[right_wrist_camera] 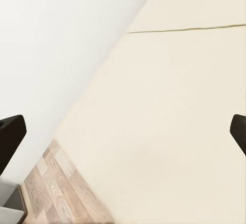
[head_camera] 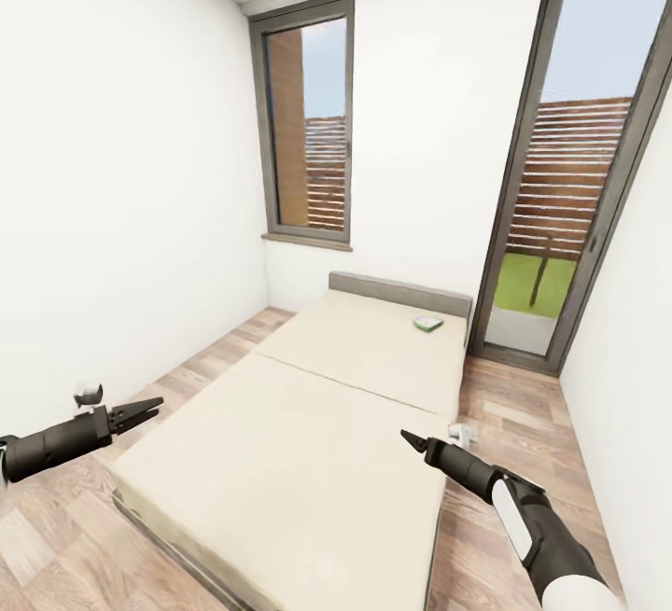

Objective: Put all the toys in the child's room - the three board games (two on the bed and one on the table), the two jigsaw puzzles on the table, and the tennis ball on the table - inside the toy box on the table in the child's room.

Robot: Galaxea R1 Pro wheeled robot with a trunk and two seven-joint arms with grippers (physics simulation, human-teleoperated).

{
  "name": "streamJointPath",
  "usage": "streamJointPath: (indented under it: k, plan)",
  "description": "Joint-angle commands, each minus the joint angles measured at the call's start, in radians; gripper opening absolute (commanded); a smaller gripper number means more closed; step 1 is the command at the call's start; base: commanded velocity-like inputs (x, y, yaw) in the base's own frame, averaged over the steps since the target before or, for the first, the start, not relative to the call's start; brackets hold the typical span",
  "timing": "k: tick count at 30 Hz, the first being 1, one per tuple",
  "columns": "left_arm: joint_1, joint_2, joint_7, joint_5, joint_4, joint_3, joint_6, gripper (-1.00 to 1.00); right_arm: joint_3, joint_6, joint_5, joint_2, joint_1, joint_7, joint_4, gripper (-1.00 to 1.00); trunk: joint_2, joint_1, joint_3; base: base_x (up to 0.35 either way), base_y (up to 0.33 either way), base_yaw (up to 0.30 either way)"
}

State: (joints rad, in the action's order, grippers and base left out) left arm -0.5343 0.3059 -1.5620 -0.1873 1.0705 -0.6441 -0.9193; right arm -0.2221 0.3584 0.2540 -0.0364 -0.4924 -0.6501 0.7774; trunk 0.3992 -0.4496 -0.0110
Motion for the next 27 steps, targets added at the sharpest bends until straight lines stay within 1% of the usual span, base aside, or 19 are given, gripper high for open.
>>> streamJointPath:
  k: [1,27]
  plan:
    - [-0.001,-0.001,-0.009,-0.011,0.0,-0.002,-0.01,1.0,-0.002,0.009,0.008,0.0,0.0,-0.003,0.0,1.0,0.001,0.0,0.001,0.0,0.0,0.277]
    - [-0.001,-0.001,-0.009,-0.012,0.0,-0.002,-0.01,1.0,0.0,0.005,0.008,0.001,0.0,-0.006,0.0,1.0,0.001,0.0,0.001,0.0,0.0,0.281]
